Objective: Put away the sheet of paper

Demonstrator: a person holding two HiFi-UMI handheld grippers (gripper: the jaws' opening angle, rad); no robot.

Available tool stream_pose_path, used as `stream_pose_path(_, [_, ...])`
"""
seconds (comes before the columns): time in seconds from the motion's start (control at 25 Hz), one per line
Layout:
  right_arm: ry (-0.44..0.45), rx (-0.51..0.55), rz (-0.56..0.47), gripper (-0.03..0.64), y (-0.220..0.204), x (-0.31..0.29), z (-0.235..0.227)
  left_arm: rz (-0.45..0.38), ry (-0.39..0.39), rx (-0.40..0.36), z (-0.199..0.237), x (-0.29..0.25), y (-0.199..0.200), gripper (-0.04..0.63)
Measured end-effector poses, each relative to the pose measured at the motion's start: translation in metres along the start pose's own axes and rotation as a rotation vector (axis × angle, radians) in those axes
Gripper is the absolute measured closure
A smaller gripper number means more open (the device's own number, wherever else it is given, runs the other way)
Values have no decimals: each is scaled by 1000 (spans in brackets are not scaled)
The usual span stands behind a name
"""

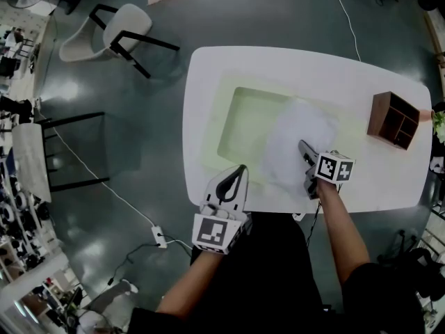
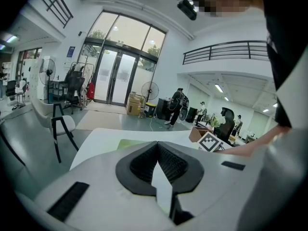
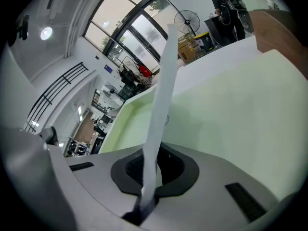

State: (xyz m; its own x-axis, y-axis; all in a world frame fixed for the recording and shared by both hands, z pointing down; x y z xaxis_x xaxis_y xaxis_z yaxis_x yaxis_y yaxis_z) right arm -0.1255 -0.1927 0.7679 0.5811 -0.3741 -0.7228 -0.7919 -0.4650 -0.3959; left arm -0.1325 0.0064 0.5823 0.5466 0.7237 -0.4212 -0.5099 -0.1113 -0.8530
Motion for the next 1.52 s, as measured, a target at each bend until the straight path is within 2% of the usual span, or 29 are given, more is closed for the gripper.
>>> stream_pose_path(0.4, [55, -13, 38, 620, -3, -35, 29, -20, 28, 20, 2, 9, -2, 592])
stream_pose_path(0.64, [56, -30, 47, 620, -8, -54, 48, -19, 38, 35, 10, 22, 1, 592])
stream_pose_path(1.12, [75, -27, 65, 620, -5, -87, 85, -14, 16, 51, 24, 31, 6, 592])
stream_pose_path(1.52, [85, -43, 73, 620, -5, -111, 106, -6, -12, 58, 58, 35, 9, 592])
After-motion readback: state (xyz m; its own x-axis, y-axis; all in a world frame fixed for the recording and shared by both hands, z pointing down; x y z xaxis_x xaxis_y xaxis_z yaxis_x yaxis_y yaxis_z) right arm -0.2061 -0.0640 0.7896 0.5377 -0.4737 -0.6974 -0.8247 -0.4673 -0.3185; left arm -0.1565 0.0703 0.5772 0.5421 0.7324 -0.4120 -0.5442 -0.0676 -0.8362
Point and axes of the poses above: the fingertips, and each gripper's own axes: x backward along the fingers, z to its left, y out of its top, the point moved 1 cm from there along x, backward along the fingers, and after that the axes turned 4 degrees about -y, right-handed, at the moved point
